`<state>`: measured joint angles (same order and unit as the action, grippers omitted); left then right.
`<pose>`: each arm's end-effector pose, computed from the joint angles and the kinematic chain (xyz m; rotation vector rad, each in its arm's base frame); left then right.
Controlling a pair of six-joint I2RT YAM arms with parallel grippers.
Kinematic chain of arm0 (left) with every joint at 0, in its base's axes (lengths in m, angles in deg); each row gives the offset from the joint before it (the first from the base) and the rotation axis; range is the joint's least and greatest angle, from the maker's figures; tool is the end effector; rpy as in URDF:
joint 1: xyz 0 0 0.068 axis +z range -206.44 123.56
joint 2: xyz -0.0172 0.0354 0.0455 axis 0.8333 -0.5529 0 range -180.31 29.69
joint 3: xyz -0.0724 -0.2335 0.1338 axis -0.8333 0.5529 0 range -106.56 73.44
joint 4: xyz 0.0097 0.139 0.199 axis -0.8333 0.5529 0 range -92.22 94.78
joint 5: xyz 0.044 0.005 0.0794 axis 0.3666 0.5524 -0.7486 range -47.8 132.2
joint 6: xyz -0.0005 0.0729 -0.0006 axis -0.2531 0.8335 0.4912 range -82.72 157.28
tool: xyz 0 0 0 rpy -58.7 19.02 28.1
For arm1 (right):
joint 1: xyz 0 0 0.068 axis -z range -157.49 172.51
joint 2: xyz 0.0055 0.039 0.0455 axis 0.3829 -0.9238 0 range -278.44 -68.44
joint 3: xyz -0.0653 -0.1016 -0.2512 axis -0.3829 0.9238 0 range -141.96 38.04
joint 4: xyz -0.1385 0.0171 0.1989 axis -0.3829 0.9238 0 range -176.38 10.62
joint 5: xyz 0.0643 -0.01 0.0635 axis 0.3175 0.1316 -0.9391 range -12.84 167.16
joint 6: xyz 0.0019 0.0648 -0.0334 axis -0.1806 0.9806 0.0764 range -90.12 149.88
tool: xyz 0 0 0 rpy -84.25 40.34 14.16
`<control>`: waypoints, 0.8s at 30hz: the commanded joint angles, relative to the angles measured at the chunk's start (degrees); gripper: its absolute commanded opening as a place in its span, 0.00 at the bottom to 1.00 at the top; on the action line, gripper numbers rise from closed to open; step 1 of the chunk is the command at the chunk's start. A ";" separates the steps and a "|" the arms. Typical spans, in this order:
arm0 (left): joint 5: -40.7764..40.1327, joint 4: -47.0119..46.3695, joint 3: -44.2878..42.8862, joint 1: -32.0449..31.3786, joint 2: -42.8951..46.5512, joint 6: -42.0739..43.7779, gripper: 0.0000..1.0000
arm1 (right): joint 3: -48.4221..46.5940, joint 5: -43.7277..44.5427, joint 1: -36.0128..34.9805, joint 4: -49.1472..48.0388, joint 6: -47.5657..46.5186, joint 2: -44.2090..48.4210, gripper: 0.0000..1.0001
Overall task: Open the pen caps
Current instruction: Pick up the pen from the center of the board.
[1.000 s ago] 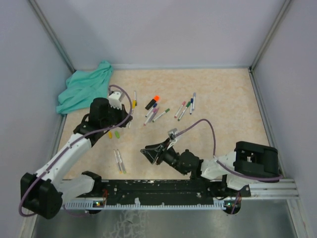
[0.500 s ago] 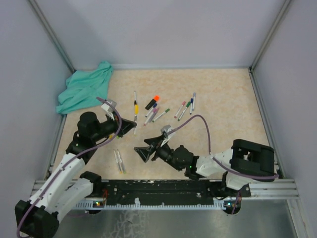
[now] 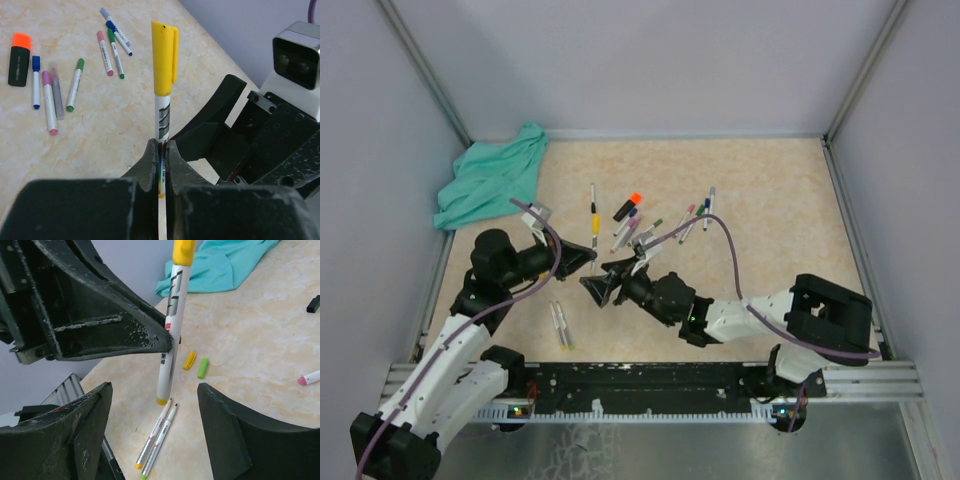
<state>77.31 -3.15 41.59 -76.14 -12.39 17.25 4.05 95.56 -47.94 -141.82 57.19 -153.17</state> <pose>0.1518 -0.0914 0.2936 0.4667 1.7566 -1.0291 0.1235 0.2907 0.2569 -0.3220 1.5686 1.1218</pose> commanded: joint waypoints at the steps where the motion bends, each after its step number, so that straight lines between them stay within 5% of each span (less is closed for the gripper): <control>1: 2.87 -3.16 0.71 0.45 0.89 -1.10 0.00 | -5.54 1.82 1.01 4.54 0.64 -1.37 0.69; 5: 3.83 -3.71 0.90 0.54 0.80 -1.47 0.00 | -6.43 3.09 1.19 5.20 1.45 -1.96 0.62; 22: 8.11 -5.66 1.02 1.31 0.22 -2.28 0.00 | -5.69 3.03 1.72 1.67 2.87 -2.28 0.01; 24: 8.63 -5.43 0.71 1.55 0.10 -2.24 0.19 | -4.76 1.88 1.83 0.72 3.41 -2.22 0.00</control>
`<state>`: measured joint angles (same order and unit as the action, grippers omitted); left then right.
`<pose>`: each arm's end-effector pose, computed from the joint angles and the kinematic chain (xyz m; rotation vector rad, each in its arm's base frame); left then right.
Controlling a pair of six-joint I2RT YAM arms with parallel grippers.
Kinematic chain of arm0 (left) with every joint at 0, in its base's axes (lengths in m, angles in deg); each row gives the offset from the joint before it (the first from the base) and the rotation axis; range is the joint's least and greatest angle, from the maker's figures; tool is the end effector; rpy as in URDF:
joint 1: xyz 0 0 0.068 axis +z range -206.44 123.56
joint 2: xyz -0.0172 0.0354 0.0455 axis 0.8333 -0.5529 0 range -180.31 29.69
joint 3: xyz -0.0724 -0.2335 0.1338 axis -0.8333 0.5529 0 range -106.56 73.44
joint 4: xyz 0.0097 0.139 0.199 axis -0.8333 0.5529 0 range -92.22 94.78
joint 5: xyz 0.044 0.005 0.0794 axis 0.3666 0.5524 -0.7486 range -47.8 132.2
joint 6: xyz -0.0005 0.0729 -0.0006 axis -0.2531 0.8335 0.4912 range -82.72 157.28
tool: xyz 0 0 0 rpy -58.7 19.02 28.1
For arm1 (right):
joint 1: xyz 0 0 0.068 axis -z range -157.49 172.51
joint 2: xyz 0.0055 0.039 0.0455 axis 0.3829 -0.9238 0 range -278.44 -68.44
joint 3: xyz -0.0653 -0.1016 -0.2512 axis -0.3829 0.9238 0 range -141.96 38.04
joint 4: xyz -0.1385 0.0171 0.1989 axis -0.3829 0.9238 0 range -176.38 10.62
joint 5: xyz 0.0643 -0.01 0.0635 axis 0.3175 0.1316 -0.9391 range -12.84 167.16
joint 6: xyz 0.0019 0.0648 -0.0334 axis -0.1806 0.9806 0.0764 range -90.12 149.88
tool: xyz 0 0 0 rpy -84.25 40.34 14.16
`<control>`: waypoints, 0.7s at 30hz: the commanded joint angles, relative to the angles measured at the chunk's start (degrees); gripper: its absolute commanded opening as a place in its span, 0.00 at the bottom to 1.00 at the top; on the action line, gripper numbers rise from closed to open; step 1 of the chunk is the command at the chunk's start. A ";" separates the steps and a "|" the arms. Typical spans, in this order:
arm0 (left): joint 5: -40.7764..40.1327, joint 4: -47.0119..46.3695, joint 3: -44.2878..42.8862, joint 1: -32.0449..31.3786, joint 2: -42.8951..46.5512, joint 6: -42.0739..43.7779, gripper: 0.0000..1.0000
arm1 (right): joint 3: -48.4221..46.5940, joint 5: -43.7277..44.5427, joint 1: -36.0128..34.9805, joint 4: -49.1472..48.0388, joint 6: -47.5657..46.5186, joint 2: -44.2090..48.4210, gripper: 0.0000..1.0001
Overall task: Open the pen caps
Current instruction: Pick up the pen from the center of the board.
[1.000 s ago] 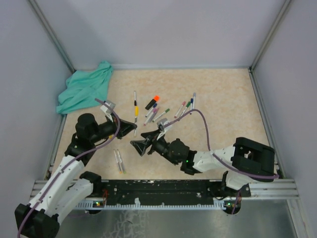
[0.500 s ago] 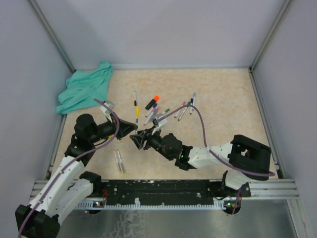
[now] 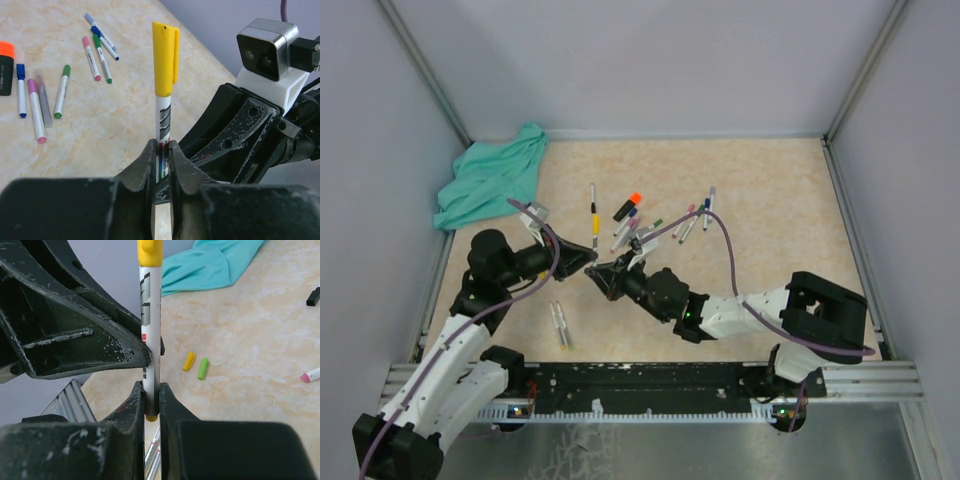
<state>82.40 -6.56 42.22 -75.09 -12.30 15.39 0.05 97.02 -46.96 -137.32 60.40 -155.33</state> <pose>0.1497 -0.0918 0.2976 0.5061 1.7097 -1.1066 0.1348 0.3014 0.2576 -0.2633 1.6262 1.1043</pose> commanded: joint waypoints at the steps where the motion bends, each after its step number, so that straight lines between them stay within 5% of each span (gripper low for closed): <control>1: 3.48 -1.77 -0.16 0.69 0.00 -0.27 0.32 | 0.06 -0.68 0.87 -4.76 0.52 -0.08 0.00; 5: 3.98 -1.08 -0.65 1.93 1.02 0.21 0.57 | 4.71 -6.38 1.01 -11.41 1.07 -0.57 0.00; 10: 8.91 -5.30 0.62 4.59 2.33 -2.46 0.74 | 11.67 -11.72 1.08 -23.16 3.05 -3.08 0.00; 21: 25.71 -29.73 6.13 9.16 -5.52 -20.24 0.65 | 13.38 -18.71 1.53 -33.32 3.04 -7.24 0.00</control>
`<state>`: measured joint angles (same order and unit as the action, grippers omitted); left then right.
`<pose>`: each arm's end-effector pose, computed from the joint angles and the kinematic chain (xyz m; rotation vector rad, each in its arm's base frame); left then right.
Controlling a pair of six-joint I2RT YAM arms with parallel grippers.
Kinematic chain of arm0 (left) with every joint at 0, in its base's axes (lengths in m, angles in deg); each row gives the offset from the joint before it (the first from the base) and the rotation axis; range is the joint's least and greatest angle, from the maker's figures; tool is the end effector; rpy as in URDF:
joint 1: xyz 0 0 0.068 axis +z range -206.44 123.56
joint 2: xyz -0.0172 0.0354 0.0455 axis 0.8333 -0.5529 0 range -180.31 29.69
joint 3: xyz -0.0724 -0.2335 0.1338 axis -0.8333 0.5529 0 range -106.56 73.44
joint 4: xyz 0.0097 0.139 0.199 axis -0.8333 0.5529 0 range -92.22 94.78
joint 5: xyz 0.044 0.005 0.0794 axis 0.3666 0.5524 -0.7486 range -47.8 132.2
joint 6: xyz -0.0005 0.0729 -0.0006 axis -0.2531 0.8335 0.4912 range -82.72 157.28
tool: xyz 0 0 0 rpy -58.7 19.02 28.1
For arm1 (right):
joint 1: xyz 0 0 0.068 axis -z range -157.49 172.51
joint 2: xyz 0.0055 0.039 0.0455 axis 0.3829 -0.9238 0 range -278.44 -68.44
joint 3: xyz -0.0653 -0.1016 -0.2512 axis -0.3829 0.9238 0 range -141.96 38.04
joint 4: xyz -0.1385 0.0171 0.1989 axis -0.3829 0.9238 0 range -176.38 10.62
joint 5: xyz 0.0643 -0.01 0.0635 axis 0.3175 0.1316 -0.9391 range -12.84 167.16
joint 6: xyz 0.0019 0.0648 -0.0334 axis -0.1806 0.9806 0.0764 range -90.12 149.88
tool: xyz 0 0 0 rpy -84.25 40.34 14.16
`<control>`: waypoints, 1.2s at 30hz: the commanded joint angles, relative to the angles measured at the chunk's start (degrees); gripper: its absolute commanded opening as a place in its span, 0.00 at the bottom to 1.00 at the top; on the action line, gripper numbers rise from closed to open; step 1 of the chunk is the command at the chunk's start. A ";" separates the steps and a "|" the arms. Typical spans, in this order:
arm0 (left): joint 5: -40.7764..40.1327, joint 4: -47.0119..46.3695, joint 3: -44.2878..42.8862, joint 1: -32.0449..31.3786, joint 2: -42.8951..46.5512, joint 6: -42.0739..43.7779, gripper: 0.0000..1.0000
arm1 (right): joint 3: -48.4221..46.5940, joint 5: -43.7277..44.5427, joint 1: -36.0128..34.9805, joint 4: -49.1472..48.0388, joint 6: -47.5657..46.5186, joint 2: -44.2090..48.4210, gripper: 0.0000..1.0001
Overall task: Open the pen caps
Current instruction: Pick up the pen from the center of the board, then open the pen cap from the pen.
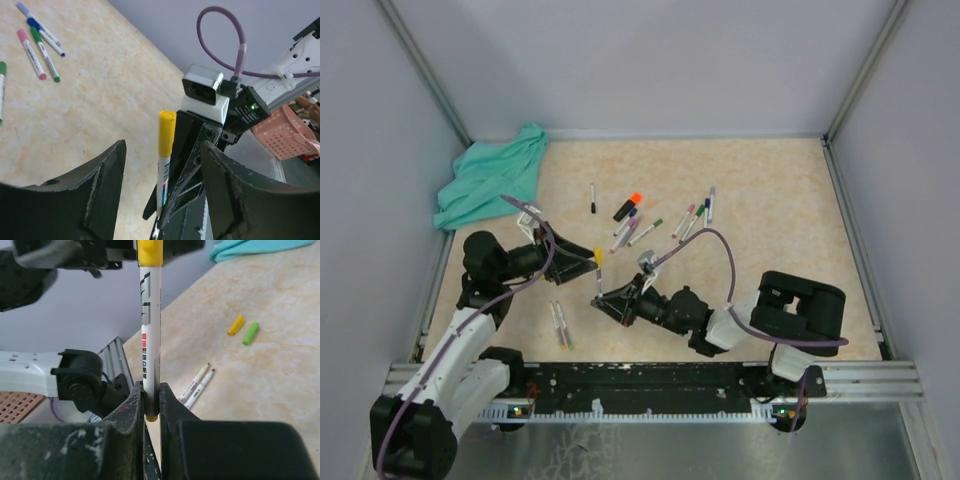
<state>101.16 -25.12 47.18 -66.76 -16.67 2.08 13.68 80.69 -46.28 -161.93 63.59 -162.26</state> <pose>0.1587 -0.0817 0.2930 0.5407 1.6392 -1.3769 0.1145 0.2848 0.2075 -0.4379 1.5704 1.3822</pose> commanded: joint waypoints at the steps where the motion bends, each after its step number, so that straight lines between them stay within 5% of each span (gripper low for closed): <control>1: 7.28 -11.33 1.15 0.79 -1.44 -7.09 0.63 | -0.15 -2.69 0.92 -9.13 -0.13 -0.31 0.00; 18: 11.83 -19.66 2.09 0.79 -4.60 -12.67 0.32 | -2.31 -8.60 1.63 -12.33 1.55 -5.32 0.00; 31: 12.92 -20.89 2.13 0.74 -6.64 -14.02 0.34 | -3.66 -11.35 1.70 -12.61 1.54 -6.20 0.00; 36: 13.36 -21.52 2.02 0.74 -6.90 -14.22 0.07 | -3.50 -11.05 1.73 -12.54 1.53 -6.29 0.00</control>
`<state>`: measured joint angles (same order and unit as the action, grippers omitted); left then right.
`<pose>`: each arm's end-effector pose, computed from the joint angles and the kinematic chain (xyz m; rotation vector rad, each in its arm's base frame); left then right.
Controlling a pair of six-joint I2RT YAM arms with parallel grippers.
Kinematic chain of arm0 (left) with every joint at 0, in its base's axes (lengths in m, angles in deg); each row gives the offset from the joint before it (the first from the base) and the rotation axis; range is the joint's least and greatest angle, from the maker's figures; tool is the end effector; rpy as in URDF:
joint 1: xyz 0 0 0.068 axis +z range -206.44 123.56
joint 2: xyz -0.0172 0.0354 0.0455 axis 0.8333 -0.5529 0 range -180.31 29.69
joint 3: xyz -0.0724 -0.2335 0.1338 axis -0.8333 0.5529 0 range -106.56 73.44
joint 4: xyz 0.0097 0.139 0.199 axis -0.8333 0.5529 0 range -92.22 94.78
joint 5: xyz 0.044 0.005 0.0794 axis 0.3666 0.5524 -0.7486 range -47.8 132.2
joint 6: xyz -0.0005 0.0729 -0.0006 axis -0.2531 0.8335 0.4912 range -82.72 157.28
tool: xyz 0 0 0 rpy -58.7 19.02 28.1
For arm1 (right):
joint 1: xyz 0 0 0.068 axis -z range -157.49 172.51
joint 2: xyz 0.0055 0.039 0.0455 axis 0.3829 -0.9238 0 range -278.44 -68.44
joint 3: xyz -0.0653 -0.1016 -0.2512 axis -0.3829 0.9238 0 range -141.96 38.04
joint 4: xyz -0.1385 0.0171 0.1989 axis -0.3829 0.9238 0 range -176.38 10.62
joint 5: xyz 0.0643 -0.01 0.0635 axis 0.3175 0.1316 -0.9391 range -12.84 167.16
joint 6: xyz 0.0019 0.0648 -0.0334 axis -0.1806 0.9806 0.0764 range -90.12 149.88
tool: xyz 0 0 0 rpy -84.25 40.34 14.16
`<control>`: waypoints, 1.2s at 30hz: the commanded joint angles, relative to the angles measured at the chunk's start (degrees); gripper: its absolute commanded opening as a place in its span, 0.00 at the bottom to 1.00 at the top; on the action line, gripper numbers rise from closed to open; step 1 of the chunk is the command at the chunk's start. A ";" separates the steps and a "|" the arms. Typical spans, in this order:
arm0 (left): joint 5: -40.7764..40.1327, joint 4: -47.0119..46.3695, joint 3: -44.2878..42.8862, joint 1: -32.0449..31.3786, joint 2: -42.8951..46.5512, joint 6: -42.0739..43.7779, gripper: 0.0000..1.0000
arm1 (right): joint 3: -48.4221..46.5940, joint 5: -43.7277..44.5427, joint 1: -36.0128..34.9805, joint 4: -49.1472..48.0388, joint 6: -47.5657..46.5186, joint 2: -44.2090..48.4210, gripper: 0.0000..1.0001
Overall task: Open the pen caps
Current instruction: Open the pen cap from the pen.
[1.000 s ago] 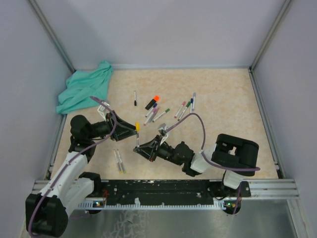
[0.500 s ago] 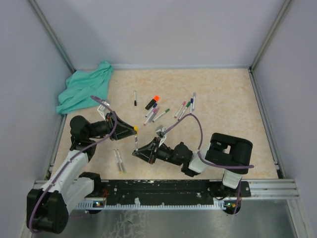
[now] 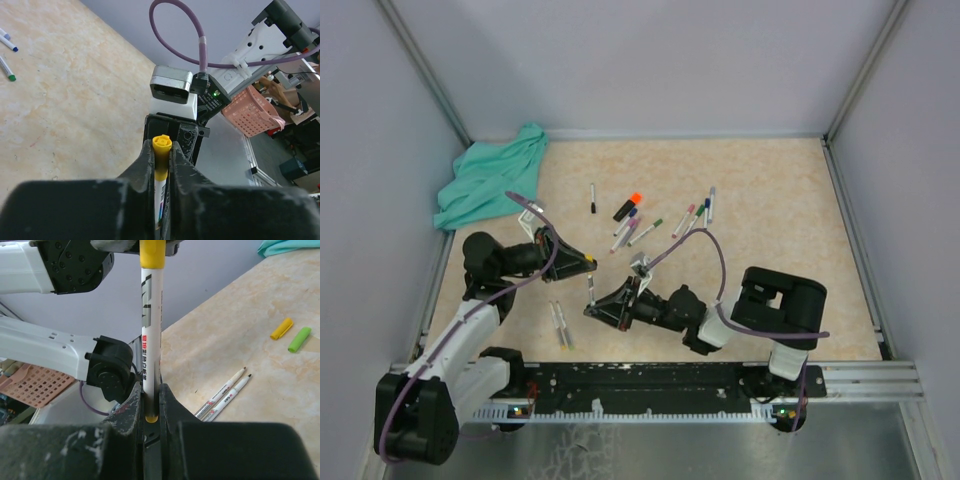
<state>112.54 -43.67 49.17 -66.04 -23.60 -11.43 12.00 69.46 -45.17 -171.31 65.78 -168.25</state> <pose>0.1647 -0.0857 0.2936 0.6426 1.6153 -1.5969 0.1132 0.2974 0.2062 -0.5541 1.4760 1.5675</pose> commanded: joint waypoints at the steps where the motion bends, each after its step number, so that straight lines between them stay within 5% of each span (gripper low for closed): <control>1: 2.03 -3.01 0.09 0.02 0.04 -0.70 0.01 | -1.77 0.32 0.61 -3.08 -0.55 -0.31 0.00; 7: 1.63 -2.85 0.09 0.03 0.18 0.08 0.00 | -1.12 3.22 0.80 -1.03 -1.18 1.47 0.37; 15: -1.42 5.72 -1.35 0.03 1.87 6.51 0.00 | -7.37 9.06 0.86 18.43 -6.85 10.31 0.44; 29: -3.81 8.95 -1.74 0.11 3.72 9.22 0.00 | -8.24 8.08 0.88 16.46 -1.57 8.53 0.27; 33: -5.15 10.36 -2.01 0.15 4.39 10.42 0.00 | -7.38 7.43 0.88 15.12 -0.47 7.62 0.02; 36: -8.86 13.13 -2.33 1.73 5.42 11.70 0.00 | -6.08 6.65 0.76 12.52 0.63 6.20 0.00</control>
<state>108.02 -32.94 48.95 -65.89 -19.89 -2.38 4.53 77.02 -44.69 -152.47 65.04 -160.34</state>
